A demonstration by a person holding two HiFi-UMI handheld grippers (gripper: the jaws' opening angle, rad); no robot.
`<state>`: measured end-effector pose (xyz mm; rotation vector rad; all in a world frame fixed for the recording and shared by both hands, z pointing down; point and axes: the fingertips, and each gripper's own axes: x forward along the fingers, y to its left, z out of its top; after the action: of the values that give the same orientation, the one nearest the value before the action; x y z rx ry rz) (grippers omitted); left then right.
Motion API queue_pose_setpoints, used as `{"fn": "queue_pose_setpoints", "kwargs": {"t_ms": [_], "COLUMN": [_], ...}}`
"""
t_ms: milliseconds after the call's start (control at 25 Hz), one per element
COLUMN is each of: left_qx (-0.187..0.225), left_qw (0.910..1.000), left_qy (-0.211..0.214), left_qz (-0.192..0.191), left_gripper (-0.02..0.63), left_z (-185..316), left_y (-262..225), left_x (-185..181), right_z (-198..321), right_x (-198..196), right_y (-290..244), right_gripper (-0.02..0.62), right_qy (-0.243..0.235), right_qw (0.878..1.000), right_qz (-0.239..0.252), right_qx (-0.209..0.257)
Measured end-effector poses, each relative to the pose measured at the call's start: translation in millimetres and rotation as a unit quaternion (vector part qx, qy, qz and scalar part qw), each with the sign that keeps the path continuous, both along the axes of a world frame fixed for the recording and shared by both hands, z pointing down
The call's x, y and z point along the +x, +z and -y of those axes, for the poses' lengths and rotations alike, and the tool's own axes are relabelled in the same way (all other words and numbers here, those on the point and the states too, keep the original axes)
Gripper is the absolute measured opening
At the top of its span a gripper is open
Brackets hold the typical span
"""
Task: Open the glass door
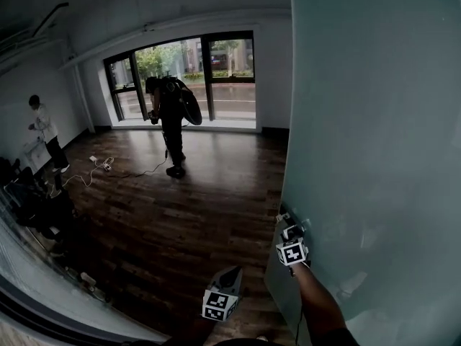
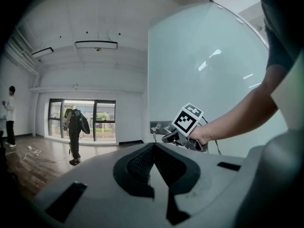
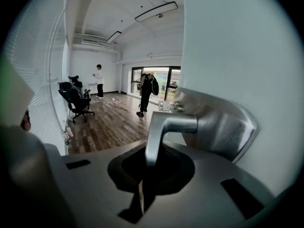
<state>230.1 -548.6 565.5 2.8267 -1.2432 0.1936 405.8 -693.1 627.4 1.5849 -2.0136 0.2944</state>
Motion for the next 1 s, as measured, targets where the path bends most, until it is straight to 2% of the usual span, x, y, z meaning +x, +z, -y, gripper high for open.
{"fn": "queue_pose_setpoints", "kwargs": {"t_ms": [240,480,600,800,1000], "left_qx": [-0.008,-0.014,-0.017,-0.006,-0.024], "left_qw": [0.9999,0.9995,0.9993,0.9994,0.9991], "left_qy": [0.005,0.004,0.002,0.006,0.0], "left_qz": [0.011,0.029,0.033,0.033,0.035], "left_gripper": [0.006,0.006,0.006,0.006,0.006], "left_z": [21,35,40,45,40], "left_y": [16,23,28,20,20], "left_x": [28,43,51,71,79], "right_z": [25,41,45,54,50], "right_x": [68,136,169,215,247], "right_y": [4,5,7,6,6], "right_gripper": [0.018,0.017,0.017,0.017,0.017], "right_qy": [0.04,0.073,0.091,0.112,0.135], "right_qw": [0.999,0.997,0.996,0.993,0.989], "right_qz": [0.0,0.011,0.002,0.003,0.006], "right_qx": [-0.008,-0.018,-0.023,-0.033,-0.052]}}
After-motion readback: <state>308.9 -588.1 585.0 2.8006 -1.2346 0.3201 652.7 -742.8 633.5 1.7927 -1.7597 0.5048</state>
